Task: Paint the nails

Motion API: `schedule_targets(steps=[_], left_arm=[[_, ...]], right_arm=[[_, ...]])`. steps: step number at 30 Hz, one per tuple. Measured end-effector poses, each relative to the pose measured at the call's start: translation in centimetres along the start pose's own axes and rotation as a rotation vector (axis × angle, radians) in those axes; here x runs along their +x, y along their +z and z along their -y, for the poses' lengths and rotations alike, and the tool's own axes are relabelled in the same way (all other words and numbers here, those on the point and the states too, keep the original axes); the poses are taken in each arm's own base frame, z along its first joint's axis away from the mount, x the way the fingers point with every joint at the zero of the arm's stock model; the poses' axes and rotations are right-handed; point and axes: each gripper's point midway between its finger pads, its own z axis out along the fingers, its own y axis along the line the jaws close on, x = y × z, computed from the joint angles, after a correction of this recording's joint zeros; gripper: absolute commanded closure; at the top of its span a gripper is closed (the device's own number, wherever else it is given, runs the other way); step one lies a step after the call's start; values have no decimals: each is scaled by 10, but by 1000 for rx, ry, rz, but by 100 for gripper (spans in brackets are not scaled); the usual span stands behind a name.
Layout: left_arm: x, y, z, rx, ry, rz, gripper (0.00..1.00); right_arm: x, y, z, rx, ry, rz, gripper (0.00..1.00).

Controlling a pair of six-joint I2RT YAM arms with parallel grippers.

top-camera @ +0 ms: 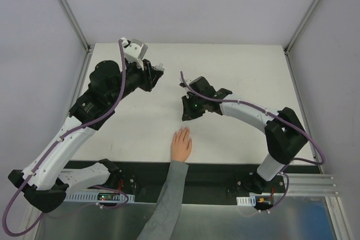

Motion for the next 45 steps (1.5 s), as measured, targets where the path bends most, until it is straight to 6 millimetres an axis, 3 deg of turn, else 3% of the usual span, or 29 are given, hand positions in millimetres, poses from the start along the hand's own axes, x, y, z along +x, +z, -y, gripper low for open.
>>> schedule_targets(steps=[5, 13, 19, 45], left_arm=[[7, 9, -16, -43, -8, -27, 100], [9, 14, -24, -53, -14, -38, 100], [10, 15, -27, -47, -18, -43, 100], [10, 14, -29, -35, -22, -45, 100]], right_arm=[[5, 7, 13, 49, 5, -22, 100], [14, 20, 30, 94, 27, -68, 100], [7, 21, 29, 92, 24, -58, 99], [10, 35, 30, 85, 29, -91, 100]])
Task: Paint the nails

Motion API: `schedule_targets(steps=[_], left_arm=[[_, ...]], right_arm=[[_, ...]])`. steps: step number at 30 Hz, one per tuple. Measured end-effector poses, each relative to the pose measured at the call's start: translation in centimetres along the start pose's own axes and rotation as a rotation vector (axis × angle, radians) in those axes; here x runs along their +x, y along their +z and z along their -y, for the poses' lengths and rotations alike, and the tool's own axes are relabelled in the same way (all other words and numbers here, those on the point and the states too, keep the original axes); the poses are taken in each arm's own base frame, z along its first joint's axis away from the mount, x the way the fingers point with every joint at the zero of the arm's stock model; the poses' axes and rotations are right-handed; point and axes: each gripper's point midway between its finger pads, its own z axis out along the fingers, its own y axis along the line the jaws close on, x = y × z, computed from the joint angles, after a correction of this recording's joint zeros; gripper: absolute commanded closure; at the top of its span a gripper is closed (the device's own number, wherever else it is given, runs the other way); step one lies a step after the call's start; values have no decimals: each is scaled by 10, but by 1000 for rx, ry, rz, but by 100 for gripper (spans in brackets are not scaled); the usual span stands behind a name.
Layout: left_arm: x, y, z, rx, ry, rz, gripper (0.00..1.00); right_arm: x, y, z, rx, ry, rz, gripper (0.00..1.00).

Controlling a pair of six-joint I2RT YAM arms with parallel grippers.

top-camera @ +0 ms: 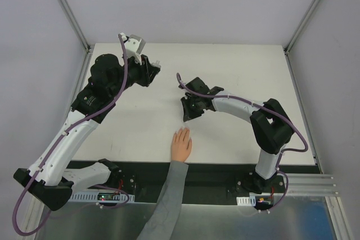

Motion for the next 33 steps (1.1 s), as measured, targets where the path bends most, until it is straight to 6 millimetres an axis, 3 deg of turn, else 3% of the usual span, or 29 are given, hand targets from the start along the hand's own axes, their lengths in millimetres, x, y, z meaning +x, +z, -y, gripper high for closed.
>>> schedule_targets(steps=[33], left_arm=[[-1, -1, -4, 2, -5, 0, 100]], right_arm=[[5, 9, 0, -7, 7, -28, 100]])
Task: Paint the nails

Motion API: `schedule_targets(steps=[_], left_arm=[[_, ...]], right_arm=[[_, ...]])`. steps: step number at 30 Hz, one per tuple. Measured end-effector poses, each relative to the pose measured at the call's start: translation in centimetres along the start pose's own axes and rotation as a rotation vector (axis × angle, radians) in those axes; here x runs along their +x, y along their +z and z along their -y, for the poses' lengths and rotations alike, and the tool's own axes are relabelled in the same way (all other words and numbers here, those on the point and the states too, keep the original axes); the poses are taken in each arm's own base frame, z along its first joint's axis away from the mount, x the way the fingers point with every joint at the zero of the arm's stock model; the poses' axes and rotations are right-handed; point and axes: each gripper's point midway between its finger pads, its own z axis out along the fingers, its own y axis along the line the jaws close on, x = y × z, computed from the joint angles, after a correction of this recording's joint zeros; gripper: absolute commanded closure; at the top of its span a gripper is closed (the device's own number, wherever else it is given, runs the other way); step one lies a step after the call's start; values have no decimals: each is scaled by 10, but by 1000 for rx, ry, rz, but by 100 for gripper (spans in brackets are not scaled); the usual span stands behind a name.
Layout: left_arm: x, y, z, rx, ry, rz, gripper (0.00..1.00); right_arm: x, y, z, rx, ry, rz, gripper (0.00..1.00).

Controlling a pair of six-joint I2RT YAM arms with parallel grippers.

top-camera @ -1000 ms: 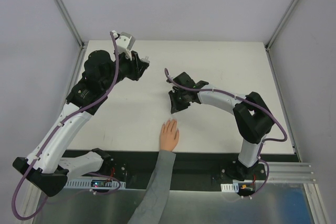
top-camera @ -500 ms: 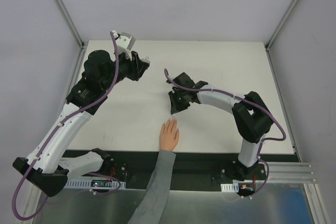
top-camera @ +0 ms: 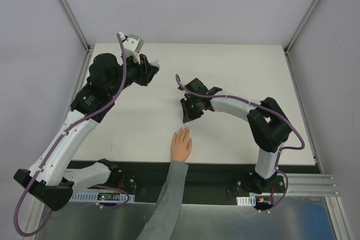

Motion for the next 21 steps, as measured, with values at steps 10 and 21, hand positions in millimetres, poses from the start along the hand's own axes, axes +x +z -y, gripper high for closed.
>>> schedule_targets(steps=[10, 21], left_arm=[[0, 0, -2, -4, -2, 0, 100], [0, 0, -1, 6, -3, 0, 100]], right_arm=[[0, 0, 2, 3, 4, 0, 99], [-2, 5, 4, 8, 11, -5, 100]])
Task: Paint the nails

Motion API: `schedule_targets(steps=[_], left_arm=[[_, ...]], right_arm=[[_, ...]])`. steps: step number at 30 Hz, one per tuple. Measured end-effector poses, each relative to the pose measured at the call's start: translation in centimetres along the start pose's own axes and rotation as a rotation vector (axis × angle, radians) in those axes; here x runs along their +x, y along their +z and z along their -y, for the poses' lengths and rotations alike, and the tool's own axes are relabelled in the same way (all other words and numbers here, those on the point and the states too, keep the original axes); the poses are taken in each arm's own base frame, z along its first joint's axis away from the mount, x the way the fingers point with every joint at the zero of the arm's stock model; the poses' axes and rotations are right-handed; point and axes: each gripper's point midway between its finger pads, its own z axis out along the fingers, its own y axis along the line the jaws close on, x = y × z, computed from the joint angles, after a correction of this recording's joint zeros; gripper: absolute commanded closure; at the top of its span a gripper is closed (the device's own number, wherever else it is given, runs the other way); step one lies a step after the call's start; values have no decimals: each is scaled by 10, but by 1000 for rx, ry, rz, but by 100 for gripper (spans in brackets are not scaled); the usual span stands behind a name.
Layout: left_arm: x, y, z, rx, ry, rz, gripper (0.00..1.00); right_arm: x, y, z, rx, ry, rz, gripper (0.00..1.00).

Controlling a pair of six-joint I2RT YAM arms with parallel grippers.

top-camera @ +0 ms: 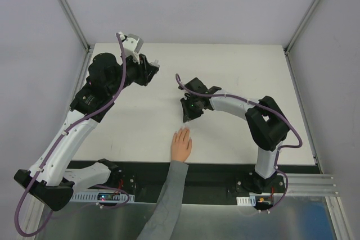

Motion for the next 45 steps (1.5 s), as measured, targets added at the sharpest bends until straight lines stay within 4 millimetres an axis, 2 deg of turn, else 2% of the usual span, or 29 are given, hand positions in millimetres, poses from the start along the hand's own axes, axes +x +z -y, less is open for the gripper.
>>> schedule_targets(steps=[35, 38, 45], left_arm=[[-1, 0, -3, -5, -7, 1, 100], [-1, 0, -3, -5, -10, 2, 100], [-2, -1, -2, -4, -24, 5, 100]], right_arm=[[-9, -4, 16, 71, 25, 25, 100], [-9, -8, 13, 68, 21, 27, 99], [-10, -17, -7, 28, -16, 48, 99]])
